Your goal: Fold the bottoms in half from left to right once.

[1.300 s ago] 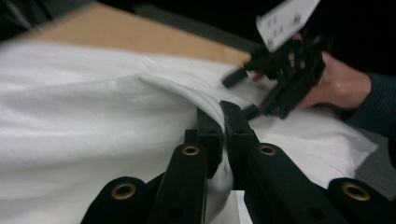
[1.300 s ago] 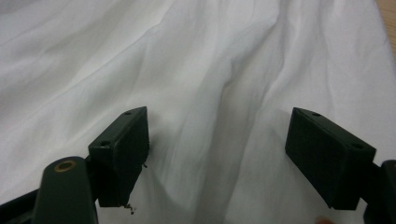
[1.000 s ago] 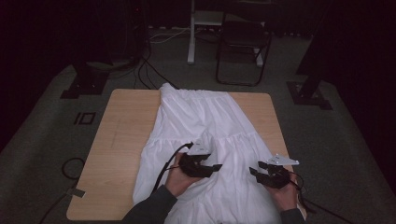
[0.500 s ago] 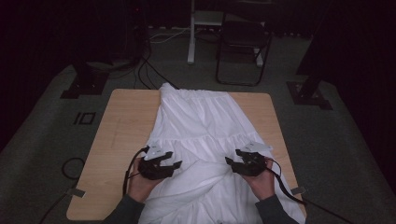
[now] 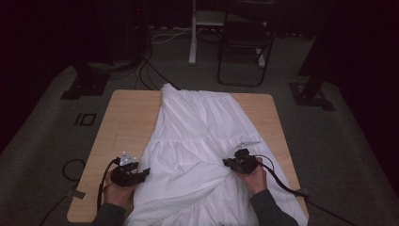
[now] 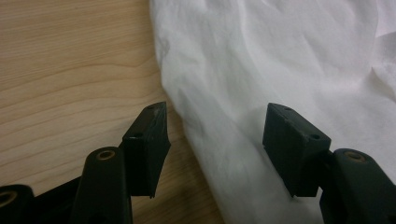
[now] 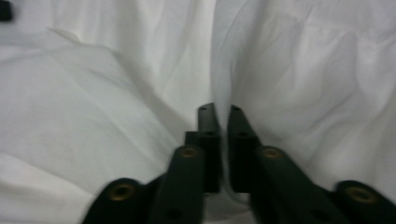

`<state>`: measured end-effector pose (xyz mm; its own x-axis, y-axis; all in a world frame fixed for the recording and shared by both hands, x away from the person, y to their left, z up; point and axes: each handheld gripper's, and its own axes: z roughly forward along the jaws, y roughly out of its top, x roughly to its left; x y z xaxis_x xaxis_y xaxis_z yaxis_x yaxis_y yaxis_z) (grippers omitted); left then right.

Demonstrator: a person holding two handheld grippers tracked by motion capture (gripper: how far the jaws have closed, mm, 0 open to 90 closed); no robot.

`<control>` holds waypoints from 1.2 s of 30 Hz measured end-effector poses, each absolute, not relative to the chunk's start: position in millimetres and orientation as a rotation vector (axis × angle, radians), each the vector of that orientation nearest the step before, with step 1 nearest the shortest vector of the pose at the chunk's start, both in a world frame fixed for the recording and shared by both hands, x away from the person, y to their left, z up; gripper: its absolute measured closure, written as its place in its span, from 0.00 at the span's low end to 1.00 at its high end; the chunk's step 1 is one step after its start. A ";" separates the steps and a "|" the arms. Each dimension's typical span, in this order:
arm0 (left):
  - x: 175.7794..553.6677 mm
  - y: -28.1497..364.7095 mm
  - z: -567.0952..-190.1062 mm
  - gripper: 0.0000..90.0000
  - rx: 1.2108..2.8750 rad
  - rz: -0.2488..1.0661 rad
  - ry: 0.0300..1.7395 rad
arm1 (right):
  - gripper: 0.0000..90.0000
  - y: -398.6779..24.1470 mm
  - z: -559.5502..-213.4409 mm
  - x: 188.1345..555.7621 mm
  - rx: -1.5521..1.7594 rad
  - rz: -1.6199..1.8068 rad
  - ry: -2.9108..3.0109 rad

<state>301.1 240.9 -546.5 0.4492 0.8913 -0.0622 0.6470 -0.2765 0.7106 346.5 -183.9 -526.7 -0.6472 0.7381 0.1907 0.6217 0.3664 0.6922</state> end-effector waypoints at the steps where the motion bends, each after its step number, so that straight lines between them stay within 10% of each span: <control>1: 302.0 238.5 -546.6 0.46 2.031 0.459 1.272 | 0.98 -183.9 -526.7 346.5 1.238 1.146 2.468; 4: 305.6 229.6 -546.4 0.55 2.064 0.403 1.221 | 0.98 -188.8 -518.0 341.6 1.214 1.182 2.435; 7: 302.5 221.5 -540.1 0.98 2.090 0.454 1.184 | 0.99 -187.3 -507.4 333.9 1.142 1.146 2.395; 21: 287.3 185.3 -457.5 0.98 1.868 0.429 0.919 | 0.99 -215.2 -469.7 316.7 1.083 1.126 2.166; 30: 312.6 118.3 -527.6 0.56 2.163 0.379 0.978 | 0.99 -304.8 -496.9 335.7 1.382 0.901 1.978; 34: 318.2 105.3 -549.7 0.59 2.266 0.420 0.997 | 0.98 -310.2 -526.2 343.3 1.432 0.863 2.029; 36: 319.2 103.7 -551.7 0.82 2.265 0.460 0.972 | 0.98 -308.1 -544.7 347.1 1.456 0.836 2.072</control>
